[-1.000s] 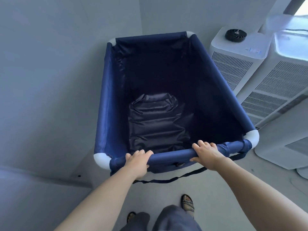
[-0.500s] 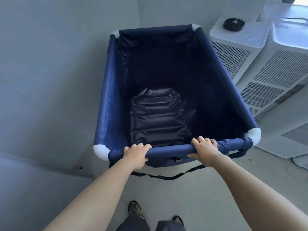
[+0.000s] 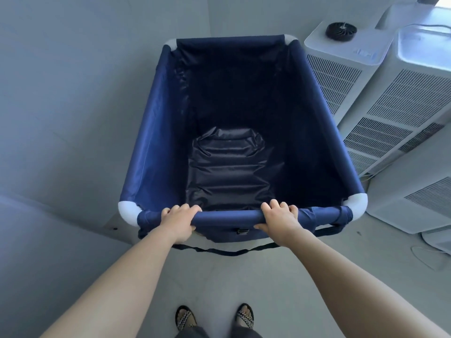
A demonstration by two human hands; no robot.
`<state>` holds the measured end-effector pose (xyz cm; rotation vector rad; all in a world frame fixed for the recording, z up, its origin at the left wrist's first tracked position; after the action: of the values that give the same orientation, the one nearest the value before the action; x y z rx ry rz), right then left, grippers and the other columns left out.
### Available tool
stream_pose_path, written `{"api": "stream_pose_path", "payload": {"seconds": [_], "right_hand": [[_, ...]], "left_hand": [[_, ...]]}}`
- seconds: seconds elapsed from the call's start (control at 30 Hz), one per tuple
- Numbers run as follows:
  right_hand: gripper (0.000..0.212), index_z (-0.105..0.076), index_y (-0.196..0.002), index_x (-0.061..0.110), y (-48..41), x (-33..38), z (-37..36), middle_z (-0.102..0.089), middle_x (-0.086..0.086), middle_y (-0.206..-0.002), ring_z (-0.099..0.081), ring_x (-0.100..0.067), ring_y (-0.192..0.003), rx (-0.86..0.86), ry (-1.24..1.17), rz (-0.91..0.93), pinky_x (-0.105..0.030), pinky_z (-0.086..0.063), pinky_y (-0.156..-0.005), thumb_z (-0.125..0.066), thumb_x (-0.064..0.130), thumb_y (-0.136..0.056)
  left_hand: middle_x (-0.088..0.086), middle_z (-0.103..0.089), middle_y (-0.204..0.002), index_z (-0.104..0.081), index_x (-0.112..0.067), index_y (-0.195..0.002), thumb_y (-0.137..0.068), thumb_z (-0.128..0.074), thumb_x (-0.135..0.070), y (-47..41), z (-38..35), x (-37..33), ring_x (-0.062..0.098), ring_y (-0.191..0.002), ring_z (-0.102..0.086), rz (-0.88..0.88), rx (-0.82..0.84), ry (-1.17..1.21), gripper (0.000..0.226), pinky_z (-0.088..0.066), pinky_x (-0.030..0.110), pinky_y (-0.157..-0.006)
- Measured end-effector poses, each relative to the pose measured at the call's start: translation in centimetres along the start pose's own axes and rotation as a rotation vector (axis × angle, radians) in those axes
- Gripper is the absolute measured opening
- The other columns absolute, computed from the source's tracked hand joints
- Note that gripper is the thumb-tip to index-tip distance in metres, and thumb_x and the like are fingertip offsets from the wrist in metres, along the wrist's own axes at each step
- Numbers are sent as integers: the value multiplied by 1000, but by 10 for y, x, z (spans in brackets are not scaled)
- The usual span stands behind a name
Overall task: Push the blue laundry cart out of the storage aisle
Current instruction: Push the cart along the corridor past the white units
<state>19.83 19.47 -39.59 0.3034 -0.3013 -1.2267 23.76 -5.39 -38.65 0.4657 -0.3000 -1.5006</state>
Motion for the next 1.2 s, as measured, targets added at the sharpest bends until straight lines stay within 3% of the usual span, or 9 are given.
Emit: {"api": "stream_pose_path", "payload": {"seconds": [0.27, 0.47, 0.93, 1.2], "right_hand": [[43, -41, -119, 20, 45, 11, -19, -47, -1, -112, -46, -23, -103, -56, 9, -6, -39, -30, -93, -47, 52, -90], [41, -42, -119, 22, 69, 27, -26, -46, 0, -112, -44, -22, -105, -54, -40, -44, -39, -28, -96, -48, 51, -91], [41, -42, -118, 22, 100, 180, -54, -46, -1, -114, -43, -23, -107, -55, -128, -154, -43, -28, -97, -50, 51, -89], [42, -41, -118, 24, 107, 196, -57, -46, 0, -112, -44, -23, -105, -18, -106, -195, -41, -30, -94, -49, 53, -89]], "left_hand": [[-3, -47, -106, -42, -33, -117, -93, -43, -14, 42, -24, 0, 21, -106, -43, -56, -65, 22, 31, -27, 37, -91], [0, -48, -110, -40, -32, -120, -92, -45, -15, 61, -34, 11, 22, -109, -44, -103, -65, 4, 33, -28, 38, -90], [0, -49, -112, -39, -34, -123, -91, -41, -12, 100, -34, 142, 22, -110, -45, -193, -7, -113, 39, -29, 37, -94], [1, -50, -113, -39, -32, -122, -93, -44, -19, 104, -40, 162, 24, -110, -46, -246, 42, -139, 33, -29, 39, -92]]}}
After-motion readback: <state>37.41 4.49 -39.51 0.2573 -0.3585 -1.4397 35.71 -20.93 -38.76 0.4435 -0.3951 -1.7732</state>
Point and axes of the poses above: each hand's wrist, its own y-axis away from the middle knuckle, its own z-axis out of the back of the hand, x = y × z, the point moved 5 cm from there along -y, towards the middle knuckle
